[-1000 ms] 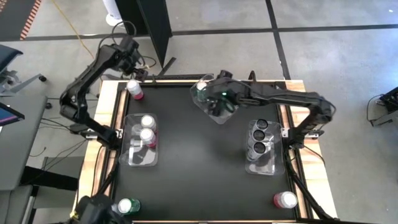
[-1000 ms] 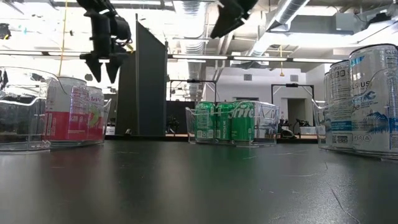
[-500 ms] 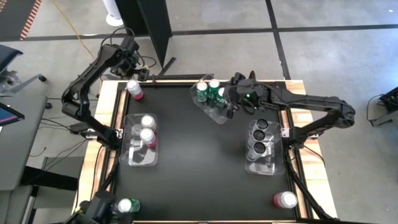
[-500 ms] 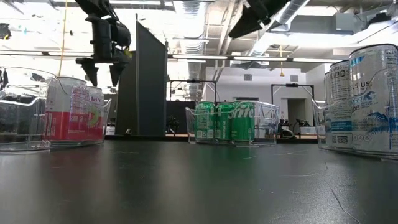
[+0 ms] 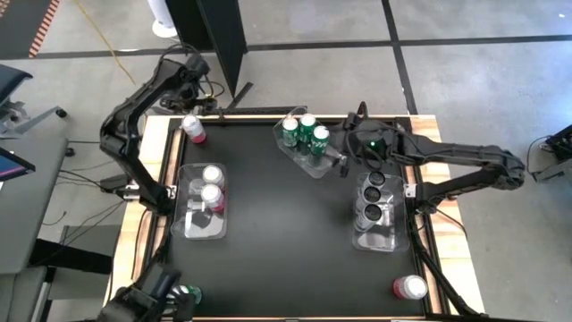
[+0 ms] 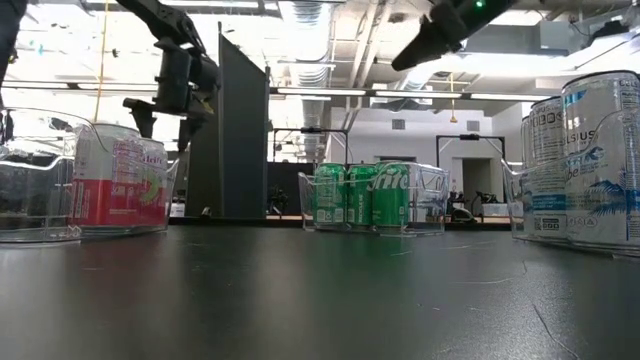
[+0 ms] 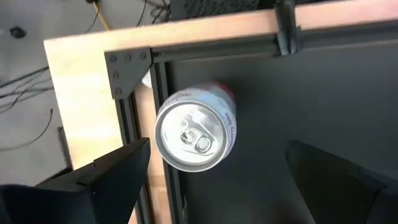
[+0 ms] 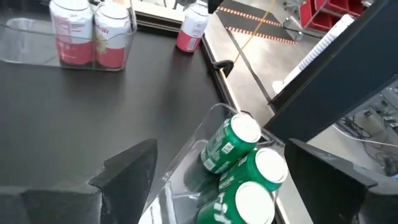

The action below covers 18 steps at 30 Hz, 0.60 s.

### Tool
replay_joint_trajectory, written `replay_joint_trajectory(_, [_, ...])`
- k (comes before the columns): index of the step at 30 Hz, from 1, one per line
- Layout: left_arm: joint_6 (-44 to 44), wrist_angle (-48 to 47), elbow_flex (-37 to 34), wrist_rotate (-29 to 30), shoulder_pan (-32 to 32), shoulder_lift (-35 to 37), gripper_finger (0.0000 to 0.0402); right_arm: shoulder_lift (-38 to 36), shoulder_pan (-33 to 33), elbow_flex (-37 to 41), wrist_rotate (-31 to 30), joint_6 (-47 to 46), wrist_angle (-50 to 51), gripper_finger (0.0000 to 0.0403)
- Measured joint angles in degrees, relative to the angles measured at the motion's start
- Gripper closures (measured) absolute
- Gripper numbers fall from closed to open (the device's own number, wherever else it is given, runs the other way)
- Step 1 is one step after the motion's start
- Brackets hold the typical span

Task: Sort soda cans
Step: Put the top pink white soda can into the left transparent bin

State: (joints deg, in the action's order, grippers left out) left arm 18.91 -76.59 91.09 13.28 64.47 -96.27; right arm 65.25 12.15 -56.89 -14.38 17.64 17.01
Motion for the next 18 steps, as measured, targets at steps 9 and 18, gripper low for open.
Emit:
replay_joint_trajectory(9, [0.4, -6.0, 3.1, -0.1, 0.0, -5.3, 0.0032, -4.8, 0.8, 8.1, 2.4, -1.1, -4.5, 0.0037])
replay_joint_trajectory(18, [0.7, -6.1, 3.1, -0.6, 0.3, -7.0, 0.0032, -5.8, 4.1, 9.1, 6.9, 0.3, -5.2, 0.0037])
